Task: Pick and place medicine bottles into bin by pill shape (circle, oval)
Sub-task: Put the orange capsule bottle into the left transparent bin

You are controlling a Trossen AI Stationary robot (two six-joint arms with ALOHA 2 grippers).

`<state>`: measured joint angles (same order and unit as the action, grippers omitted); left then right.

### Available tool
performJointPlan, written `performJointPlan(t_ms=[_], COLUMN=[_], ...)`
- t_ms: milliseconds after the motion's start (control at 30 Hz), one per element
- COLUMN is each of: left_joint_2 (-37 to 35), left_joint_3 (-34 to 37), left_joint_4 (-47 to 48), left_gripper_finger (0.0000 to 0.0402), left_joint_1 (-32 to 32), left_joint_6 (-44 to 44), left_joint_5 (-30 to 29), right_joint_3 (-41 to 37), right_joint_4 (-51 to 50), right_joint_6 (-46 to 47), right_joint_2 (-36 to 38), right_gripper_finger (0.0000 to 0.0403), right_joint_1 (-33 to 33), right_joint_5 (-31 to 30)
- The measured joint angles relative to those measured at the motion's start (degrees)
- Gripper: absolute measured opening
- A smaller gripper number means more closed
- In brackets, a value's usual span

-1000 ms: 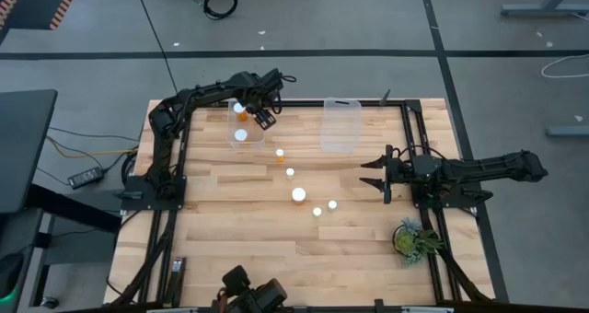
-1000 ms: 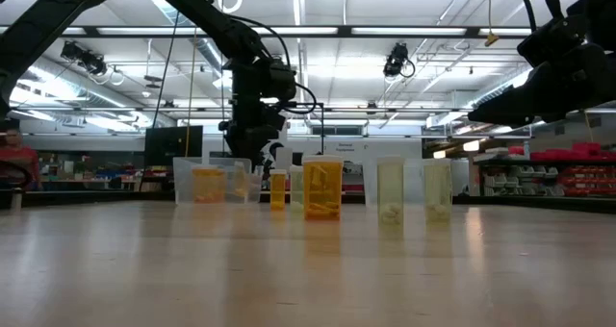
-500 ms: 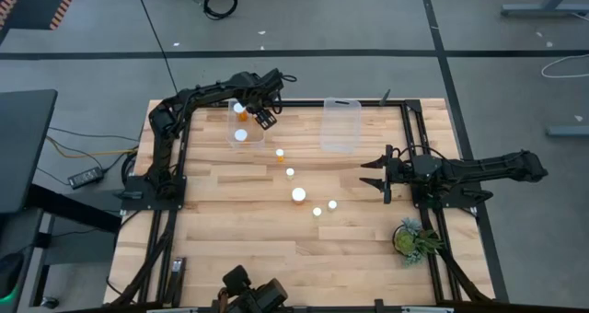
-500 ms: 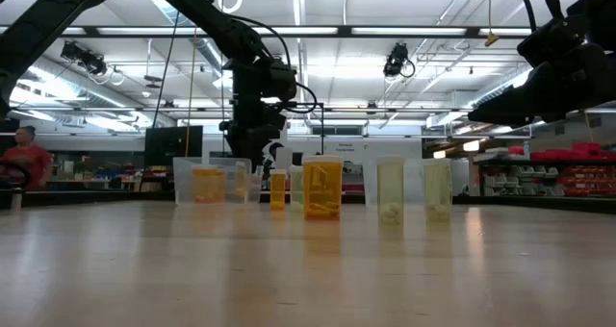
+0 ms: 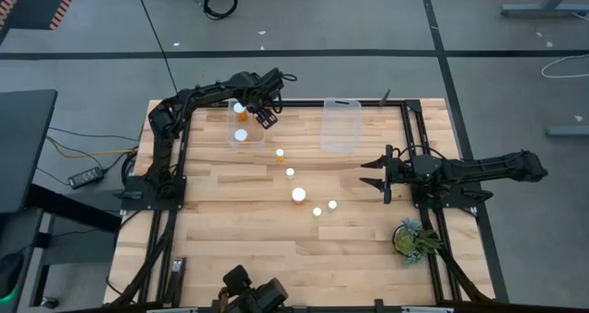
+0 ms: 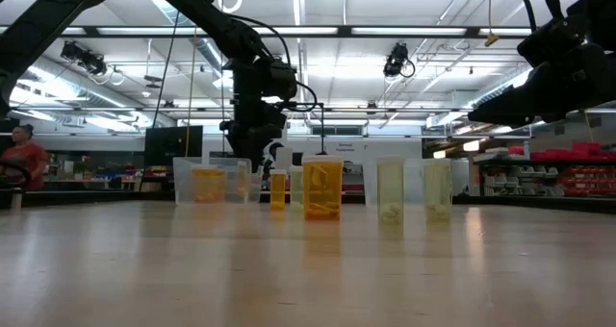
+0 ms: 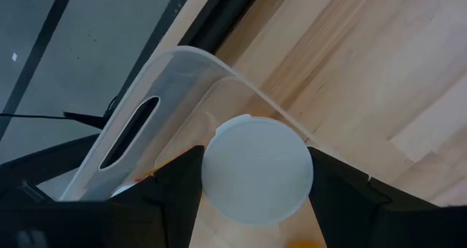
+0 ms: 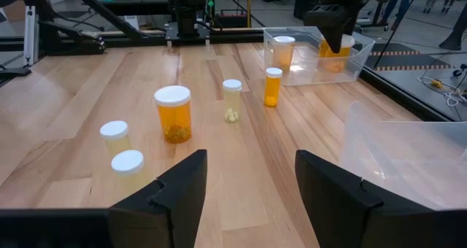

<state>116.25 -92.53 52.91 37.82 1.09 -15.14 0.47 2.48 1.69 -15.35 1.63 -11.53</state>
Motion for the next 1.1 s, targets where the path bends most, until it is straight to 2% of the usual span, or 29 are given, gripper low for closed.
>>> performJointPlan(t_ms=[167,467,1100], left_joint_2=[0.0,0.0,-1.8], left_joint_3=[0.0,0.0,0.0], left_joint_4=[0.0,0.1,2.7], left_gripper_finger=[0.0235,0.0283,0.0286], left_joint_1=[0.0,0.0,0.0], left_joint_6=[0.0,0.0,1.2], left_joint_5=[0.0,0.0,-0.1], right_joint_3=[0.0,0.0,0.0], right_joint_4=[0.0,0.0,0.0], right_joint_6=[0.0,0.0,0.0], right_joint_2=[0.0,0.0,0.0], right_gripper_finger=[0.0216,0.0216,0.0216], right_joint_1=[0.0,0.0,0.0], right_joint_5=[0.0,0.0,0.0])
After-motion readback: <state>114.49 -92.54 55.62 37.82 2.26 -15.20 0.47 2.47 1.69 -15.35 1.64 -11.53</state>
